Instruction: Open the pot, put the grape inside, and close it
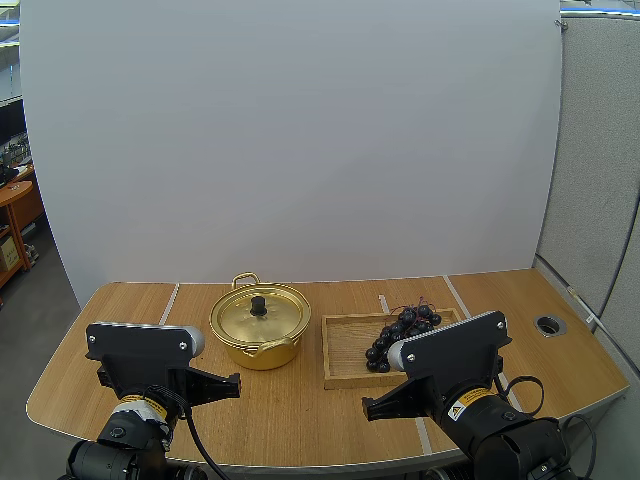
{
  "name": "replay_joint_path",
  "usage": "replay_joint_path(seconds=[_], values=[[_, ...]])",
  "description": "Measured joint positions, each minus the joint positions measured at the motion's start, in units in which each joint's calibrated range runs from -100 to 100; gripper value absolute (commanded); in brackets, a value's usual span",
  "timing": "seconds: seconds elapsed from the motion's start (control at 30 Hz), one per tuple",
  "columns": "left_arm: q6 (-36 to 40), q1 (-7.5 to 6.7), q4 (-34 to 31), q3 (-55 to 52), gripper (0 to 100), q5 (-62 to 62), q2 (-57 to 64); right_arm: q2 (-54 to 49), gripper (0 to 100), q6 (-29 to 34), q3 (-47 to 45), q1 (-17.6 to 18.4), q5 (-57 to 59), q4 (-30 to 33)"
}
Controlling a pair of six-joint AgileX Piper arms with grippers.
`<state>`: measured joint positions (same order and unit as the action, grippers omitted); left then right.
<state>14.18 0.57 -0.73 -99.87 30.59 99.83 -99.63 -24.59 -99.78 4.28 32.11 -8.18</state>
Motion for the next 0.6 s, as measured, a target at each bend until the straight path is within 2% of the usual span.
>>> replay_joint_path(seconds=[0.6], values=[[0.0, 0.00, 0.0, 0.0, 0, 0.0, 0.0, 0.0, 0, 0.0, 0.0, 0.0, 0.0, 0.0]])
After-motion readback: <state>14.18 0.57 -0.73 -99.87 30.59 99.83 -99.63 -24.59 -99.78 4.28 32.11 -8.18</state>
